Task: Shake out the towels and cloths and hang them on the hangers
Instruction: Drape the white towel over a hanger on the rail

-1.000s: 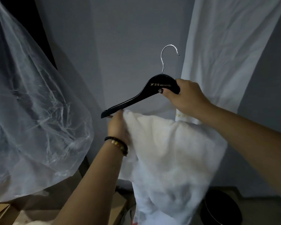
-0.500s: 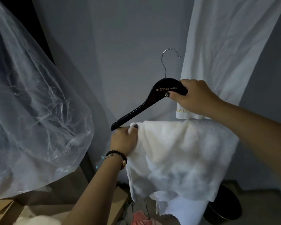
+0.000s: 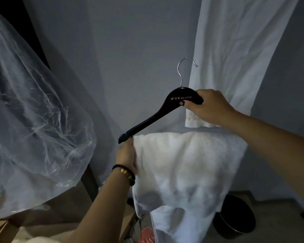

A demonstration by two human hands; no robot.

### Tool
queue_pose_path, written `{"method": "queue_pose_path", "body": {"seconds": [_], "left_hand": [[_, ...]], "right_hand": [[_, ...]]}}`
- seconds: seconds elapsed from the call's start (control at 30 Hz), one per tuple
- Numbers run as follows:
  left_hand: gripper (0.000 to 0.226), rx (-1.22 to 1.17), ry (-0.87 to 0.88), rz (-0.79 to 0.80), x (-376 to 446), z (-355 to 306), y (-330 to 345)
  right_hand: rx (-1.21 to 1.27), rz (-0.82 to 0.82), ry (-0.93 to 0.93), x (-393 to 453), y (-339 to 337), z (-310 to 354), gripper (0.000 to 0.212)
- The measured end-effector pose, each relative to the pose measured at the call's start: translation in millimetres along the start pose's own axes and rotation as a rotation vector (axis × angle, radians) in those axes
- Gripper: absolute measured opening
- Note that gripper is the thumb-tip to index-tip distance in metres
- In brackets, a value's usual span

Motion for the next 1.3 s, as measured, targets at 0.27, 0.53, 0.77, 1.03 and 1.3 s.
{"method": "queue_pose_path", "body": {"seconds": [0.27, 0.53, 0.77, 1.03, 1.3], "left_hand": [[0.037, 0.132, -0.079, 0.464, -6.2, -7.6, 12.4], [0.082, 0.106, -0.032, 0.548, 4.7, 4.1, -31.2], [0.051, -0.275, -0.165, 0.166, -2.5, 82.8, -67.7], [0.091, -0.583, -0.464, 0.053, -14.1, 154.5, -17.7], [0.091, -0.318, -0.349, -0.018, 6.1, 172.3, -32.4]], "right_hand": [[0.079, -0.105, 0.060, 7.4, -8.5, -11.8, 0.049], [0.315, -0.123, 0.060, 12.1, -28.9, 14.6, 0.036], [0.482, -0.004, 0.091, 20.6, -27.0, 73.6, 0.031], [0.551, 0.202, 0.257, 16.9, 32.3, 111.3, 0.037], [0.522, 0.180, 0.315, 24.4, 36.3, 112.9, 0.032]]}}
Point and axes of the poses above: each hand's wrist, its own x-axis towards the middle knuckle, its own y-axis out of the palm, z = x × y, the point moved 10 cm from there along x, towards the middle knuckle, and after that the axes turned 13 degrees about y, right-handed, at the moved point
